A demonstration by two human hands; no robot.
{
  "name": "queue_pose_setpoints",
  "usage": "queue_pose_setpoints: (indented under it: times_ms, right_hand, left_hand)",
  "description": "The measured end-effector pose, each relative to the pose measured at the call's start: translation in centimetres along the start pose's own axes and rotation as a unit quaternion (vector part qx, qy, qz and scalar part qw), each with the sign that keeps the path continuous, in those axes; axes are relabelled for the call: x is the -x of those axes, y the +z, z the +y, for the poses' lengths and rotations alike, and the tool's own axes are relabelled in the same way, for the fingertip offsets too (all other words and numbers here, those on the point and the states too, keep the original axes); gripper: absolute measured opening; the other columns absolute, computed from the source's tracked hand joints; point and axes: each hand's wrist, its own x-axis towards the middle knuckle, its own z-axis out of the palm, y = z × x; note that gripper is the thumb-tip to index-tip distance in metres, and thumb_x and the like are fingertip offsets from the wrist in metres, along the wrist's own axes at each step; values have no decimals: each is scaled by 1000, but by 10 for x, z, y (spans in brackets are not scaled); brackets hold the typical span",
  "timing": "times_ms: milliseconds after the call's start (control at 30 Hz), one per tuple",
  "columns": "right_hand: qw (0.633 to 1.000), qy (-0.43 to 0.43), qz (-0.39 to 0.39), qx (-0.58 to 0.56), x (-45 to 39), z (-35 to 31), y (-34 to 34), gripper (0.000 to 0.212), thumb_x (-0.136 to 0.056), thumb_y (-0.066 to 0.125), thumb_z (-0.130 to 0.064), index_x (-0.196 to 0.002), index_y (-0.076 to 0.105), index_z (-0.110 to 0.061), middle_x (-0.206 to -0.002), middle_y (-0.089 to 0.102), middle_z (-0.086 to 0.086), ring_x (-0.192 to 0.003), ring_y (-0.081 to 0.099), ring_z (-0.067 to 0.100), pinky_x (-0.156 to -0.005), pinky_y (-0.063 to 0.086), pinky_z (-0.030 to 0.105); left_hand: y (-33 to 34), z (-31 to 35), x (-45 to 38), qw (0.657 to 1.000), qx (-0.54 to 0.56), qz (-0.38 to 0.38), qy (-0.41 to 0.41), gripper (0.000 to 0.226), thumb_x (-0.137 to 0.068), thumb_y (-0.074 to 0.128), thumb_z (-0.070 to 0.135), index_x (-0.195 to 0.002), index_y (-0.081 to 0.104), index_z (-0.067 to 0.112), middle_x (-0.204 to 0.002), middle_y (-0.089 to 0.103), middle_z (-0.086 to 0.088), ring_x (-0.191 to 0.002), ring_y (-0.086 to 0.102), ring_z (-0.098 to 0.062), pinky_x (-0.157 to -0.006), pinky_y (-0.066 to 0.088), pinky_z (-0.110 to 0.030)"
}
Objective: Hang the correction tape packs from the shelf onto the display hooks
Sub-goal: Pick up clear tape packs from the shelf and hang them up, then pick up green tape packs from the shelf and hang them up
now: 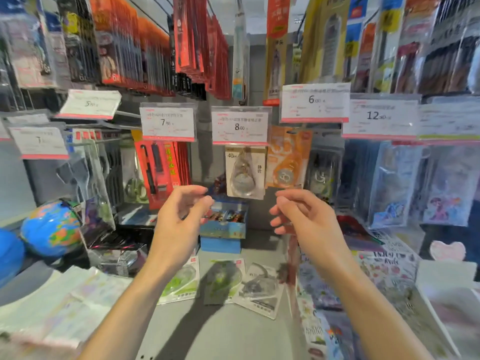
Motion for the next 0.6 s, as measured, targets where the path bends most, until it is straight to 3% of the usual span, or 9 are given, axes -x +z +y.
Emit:
queue_pose_setpoints:
  times_ms: [133,267,500,600]
  right_hand:
    - [1000,14,2,-19,31,8,12,8,-101,65,-19,-103,73,-21,-82,78,3,-68,71,14,-63,59,24]
    - [999,39,16,-24,58,22,25,9,-101,65,-17,-104,74,-18,-81,77,5,-67,71,13,-60,57,22]
    - [994,76,71,-13,79,59,61,10,-100,63,-10,-103,72,-13,-77,78,4,-62,70,11,-55,56,19]
    - [990,91,111,0,80,73,83,11,-99,66,-14,-96,76,-20,-81,79,8,-63,70,13,-57,57,20]
  left_hand:
    - [-20,-4,34,1000,18,16,-10,17,-96,70,17,-97,71,33,-94,78,-1,-83,73,-14,-68,57,-24]
    - [-42,-19,54,998,49,28,-39,9,-86,72,30,-94,72,35,-93,78,-2,-83,72,-19,-76,57,-34]
    - [-89,-57,54,991,101,27,-86,14,-83,71,34,-96,73,29,-92,78,1,-79,76,-14,-66,57,-19]
    - [-114,-74,39,987,119,5,-110,7,-92,71,24,-99,72,24,-91,78,-4,-76,74,-16,-63,56,-18]
